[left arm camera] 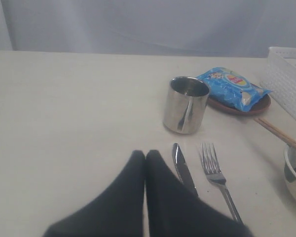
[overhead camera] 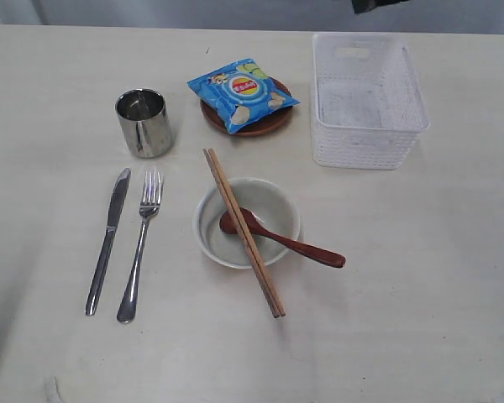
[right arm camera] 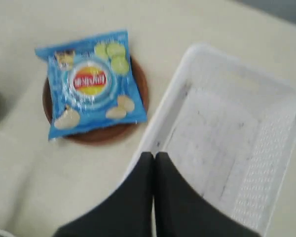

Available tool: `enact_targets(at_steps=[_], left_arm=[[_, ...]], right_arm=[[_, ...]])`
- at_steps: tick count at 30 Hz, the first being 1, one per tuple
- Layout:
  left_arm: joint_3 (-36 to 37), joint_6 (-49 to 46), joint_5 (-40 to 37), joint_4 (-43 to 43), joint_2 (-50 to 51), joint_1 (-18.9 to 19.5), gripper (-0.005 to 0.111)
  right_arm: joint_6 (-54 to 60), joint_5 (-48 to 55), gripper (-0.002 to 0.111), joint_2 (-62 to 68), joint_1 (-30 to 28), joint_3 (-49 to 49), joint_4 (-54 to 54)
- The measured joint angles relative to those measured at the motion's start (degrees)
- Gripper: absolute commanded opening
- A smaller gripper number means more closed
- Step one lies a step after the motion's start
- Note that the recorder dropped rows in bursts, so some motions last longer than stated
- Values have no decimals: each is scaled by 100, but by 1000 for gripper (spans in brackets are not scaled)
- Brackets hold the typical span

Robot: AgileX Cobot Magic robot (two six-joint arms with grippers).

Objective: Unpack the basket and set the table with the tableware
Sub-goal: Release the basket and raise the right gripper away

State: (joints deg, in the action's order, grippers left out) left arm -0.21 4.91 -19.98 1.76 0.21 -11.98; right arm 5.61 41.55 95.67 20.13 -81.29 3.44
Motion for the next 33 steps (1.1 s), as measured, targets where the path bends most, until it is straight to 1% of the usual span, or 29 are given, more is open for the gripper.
enact_targets(at_steps=[3,5,8,9,13,18,24,29,31,33], left_arm=[[0,0,0,0,0,0,0],[0,0,0,0,0,0,0],[0,0,0,0,0,0,0],[0,0,0,0,0,0,0],[0,0,0,0,0,0,0],[0,0,0,0,0,0,0],[0,0,0,0,0,0,0],[0,0,0,0,0,0,0],[0,0,0,0,0,0,0],[0,0,0,0,0,0,0]], right_arm=[[-9,-1597,-1,-1021,0,1334,238],[-20,-2409,-1,-1598,0,2050,381],[-31,-3153,-1,-2352,0,2840,478],[-46,-3318,-1,-2808,0,3194,500],[-85,-3387,-1,-3909,0,3605,523],[-85,-3483,-1,-4986,0,3615,523],[-94,-3505,-1,-5746,0,3615,523],[-23,-3505,-1,-6058,0,3627,513],[-11,-3505,-1,-6240,-99,3679,513],[-49,-3530,-1,-6500,-430,3891,543]])
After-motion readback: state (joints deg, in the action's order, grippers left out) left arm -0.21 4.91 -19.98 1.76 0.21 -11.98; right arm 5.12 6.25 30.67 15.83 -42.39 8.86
